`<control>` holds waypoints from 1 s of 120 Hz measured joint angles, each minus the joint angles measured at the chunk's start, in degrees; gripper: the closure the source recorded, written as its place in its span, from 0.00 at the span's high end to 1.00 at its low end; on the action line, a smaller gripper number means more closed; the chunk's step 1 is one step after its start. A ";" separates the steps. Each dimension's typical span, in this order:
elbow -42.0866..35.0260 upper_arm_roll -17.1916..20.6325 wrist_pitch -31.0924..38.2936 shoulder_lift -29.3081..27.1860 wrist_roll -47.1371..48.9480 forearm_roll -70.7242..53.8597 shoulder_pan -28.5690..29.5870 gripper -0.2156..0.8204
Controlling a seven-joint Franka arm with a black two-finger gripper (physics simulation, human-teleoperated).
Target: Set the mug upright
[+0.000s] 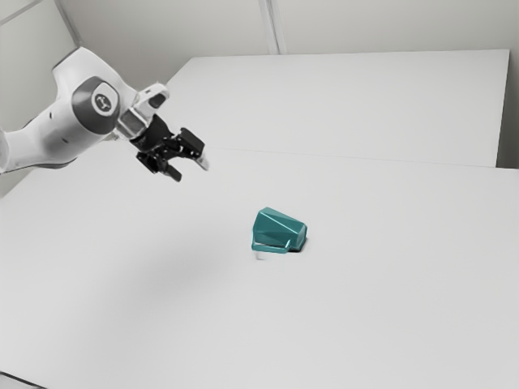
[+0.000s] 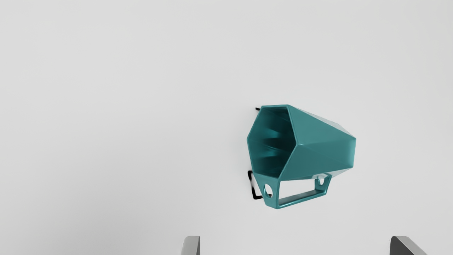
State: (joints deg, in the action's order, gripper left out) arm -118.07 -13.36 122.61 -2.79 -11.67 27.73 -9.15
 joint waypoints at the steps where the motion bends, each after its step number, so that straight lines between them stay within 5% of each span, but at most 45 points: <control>1: -0.20 0.00 0.24 0.03 -0.19 0.36 -0.03 0.77; 72: -7.61 0.09 8.44 5.88 -20.52 29.66 -4.00 0.77; 120: -6.94 0.73 8.93 9.98 -32.68 38.01 -3.15 0.77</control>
State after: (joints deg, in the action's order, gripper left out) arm -125.01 -12.63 131.53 7.19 -44.35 65.73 -12.29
